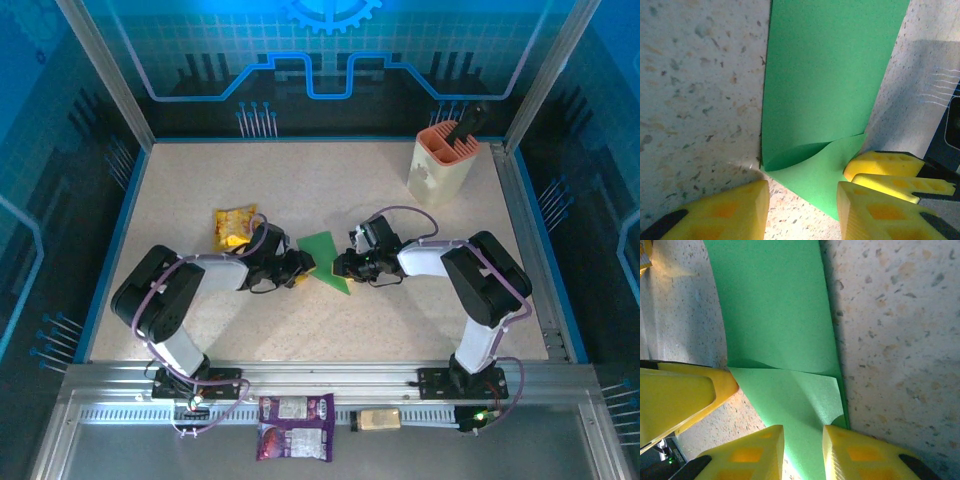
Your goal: Fold a paper plane with a square sheet of paper (pick it up from the middle)
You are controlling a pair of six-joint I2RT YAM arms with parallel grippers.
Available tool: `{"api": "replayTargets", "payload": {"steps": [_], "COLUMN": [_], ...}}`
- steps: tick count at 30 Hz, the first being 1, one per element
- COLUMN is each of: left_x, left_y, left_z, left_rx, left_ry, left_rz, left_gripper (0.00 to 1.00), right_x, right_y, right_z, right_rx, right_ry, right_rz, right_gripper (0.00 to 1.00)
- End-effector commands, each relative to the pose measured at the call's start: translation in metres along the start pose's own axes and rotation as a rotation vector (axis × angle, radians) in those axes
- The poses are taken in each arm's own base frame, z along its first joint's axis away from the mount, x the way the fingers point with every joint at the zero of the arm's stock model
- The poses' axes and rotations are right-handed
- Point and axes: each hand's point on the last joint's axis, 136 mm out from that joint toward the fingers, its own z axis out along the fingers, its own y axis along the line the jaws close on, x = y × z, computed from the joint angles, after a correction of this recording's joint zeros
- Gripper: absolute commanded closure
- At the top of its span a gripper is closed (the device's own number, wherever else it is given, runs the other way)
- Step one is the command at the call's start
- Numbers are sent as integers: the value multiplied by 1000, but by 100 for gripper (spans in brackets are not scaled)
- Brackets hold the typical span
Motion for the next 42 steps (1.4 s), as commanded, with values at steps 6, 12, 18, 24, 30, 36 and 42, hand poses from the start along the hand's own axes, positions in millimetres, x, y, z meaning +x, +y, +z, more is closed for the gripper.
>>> {"api": "replayTargets", "payload": {"steps": [6,12,18,24,30,36,42], "left_x": [0,1,1,0,-2,-5,-4], "left_y": [-7,5,-11,-37,-38,-33,-28], "left_z": [5,6,9,4,-1,-1,5], "left_rx": [1,-43,32,138,190,201,168], "left_ry": [31,23,41,55,68,111,158], "left_rz": [-24,-61,-58,-1,11,19,32], "left_gripper": [61,60,60,60,60,60,60], "right_x": [10,11,12,13,13,13,13], "right_y": [-22,-25,-27,-28,-29,-29,-30], "right_z": [6,6,7,7,8,9,9], "right_rx": [56,70,76,82,82,83,89], "right_ry": [40,43,49,51,53,56,59], "right_rz": [59,65,66,65,64,59,57], "right_gripper": [71,72,72,72,72,73,74]}}
